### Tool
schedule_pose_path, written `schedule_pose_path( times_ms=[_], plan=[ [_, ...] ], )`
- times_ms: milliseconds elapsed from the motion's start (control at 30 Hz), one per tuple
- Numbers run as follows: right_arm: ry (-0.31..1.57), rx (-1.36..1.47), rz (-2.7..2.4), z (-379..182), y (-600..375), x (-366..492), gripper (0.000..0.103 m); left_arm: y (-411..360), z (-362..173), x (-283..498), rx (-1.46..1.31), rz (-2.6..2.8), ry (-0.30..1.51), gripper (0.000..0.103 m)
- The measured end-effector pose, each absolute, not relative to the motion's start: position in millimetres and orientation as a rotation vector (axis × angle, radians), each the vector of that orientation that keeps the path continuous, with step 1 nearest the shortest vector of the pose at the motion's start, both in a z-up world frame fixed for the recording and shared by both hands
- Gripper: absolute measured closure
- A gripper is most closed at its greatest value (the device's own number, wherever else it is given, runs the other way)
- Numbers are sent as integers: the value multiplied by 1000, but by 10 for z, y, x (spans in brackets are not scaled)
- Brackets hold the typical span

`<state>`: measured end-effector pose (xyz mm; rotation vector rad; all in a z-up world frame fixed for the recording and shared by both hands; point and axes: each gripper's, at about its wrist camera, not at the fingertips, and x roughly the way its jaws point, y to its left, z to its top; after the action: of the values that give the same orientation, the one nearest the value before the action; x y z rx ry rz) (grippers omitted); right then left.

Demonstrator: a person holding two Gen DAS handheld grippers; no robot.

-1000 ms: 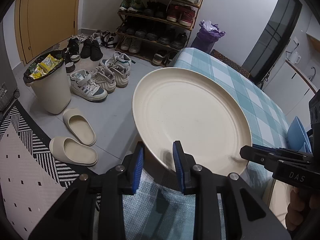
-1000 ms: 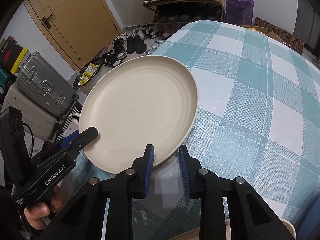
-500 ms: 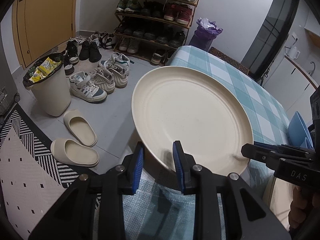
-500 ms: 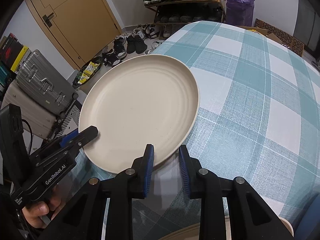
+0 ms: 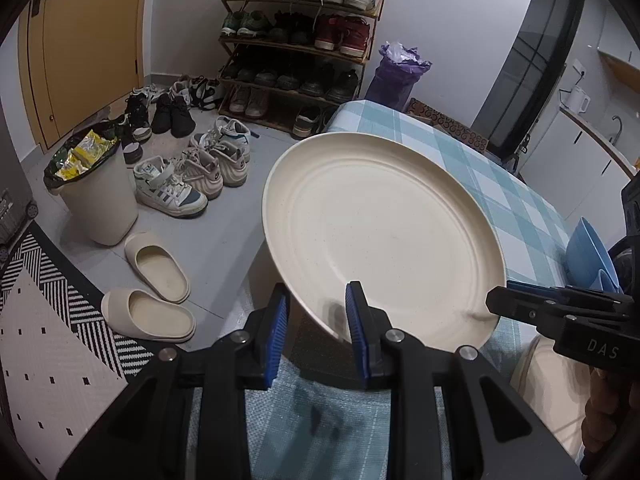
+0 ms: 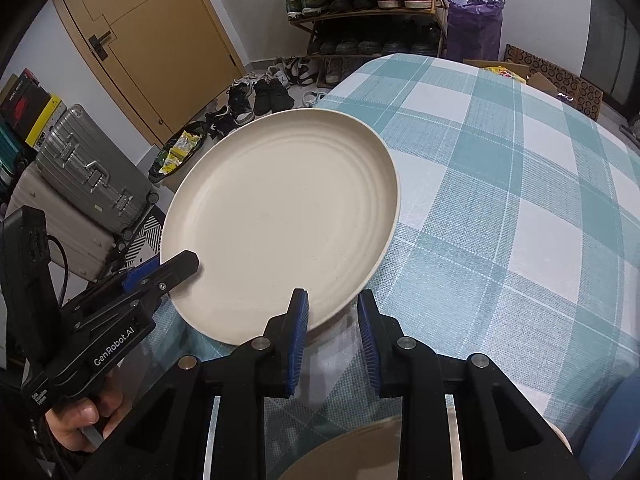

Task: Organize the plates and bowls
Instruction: 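Lift the small cream plate with both grippers and carry it toward the plate stack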

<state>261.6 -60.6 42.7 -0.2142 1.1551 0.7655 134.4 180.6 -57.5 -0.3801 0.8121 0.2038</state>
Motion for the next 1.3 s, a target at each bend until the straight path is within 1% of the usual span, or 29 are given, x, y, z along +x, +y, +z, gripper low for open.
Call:
schedule_pose_path(
  times_ms=[33, 100, 200, 300, 567, 667, 800, 967, 1033, 1067, 1300],
  plan=[
    [1151, -214, 766, 448, -629, 2607, 77, 1782, -553, 1338, -379, 185, 807, 77],
    [1143, -205, 785, 497, -658, 2580, 82, 1726, -515, 1338, -373, 172, 802, 77],
    [1131, -255, 748, 538, -661, 2544, 82, 1661, -558, 1368, -353, 164, 821, 77],
    [1144, -254, 745, 508, -681, 2549, 82, 1688, -660, 1406, -369, 167, 856, 77],
    [1151, -205, 651, 444, -835, 2819, 82, 1663, -686, 1416, -365, 173, 856, 77],
    [1166, -191, 618, 367, -842, 2952, 76, 1655, -690, 1421, -359, 173, 857, 77],
    [1184, -173, 604, 257, -800, 3069, 73, 1655, -697, 1426, -354, 172, 859, 76],
    [1202, -183, 622, 146, -690, 3092, 73, 1666, -740, 1442, -356, 170, 870, 75],
    [1202, -197, 638, 121, -649, 3060, 77, 1661, -736, 1442, -353, 167, 867, 75],
    [1201, -203, 645, 117, -633, 3048, 81, 1658, -738, 1443, -350, 168, 868, 76],
    [1181, -212, 647, 168, -640, 3012, 84, 1635, -744, 1444, -339, 175, 873, 76]
  ],
)
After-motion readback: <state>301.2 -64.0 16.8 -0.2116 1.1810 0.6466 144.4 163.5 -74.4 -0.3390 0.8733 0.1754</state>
